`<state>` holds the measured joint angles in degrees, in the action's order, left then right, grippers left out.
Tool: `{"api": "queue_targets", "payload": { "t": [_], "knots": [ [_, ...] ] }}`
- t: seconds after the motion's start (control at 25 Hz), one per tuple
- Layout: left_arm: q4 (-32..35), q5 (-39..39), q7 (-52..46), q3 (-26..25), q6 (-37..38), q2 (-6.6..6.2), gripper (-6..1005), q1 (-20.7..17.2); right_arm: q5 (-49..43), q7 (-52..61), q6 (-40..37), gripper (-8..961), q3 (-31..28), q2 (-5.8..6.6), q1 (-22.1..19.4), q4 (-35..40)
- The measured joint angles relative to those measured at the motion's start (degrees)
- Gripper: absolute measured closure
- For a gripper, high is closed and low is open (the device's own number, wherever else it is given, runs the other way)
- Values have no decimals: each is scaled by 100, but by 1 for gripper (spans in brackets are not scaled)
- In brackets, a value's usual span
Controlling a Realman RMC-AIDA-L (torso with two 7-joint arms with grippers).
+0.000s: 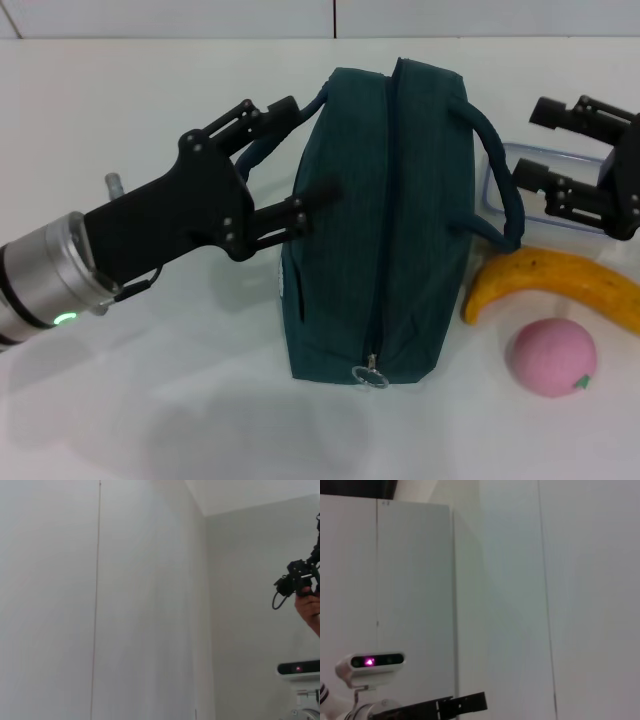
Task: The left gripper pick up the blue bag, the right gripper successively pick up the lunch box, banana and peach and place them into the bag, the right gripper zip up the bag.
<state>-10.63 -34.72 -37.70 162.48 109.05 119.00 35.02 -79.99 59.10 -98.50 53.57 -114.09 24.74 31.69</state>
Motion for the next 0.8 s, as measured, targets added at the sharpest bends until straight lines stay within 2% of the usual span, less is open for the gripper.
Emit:
{"api": "queue_targets", "payload": {
  "t": [0.2,0.44,0.72,0.8],
  "knots": [
    [-70,34,-42,20,-31,3,168,107,0,-8,-20,262,-143,-32,-10,-14],
    [-153,98,-102,29,-28,3,169,180,-32,-11,-215,262,-114,66,-32,-48],
    [-159,115,-237,30,19,0,170,258,-27,-13,-251,262,-142,72,-36,-30],
    [-193,57,-545,31,143,-67,170,329,-22,-7,-246,262,-143,77,-55,-27]
  ]
}}
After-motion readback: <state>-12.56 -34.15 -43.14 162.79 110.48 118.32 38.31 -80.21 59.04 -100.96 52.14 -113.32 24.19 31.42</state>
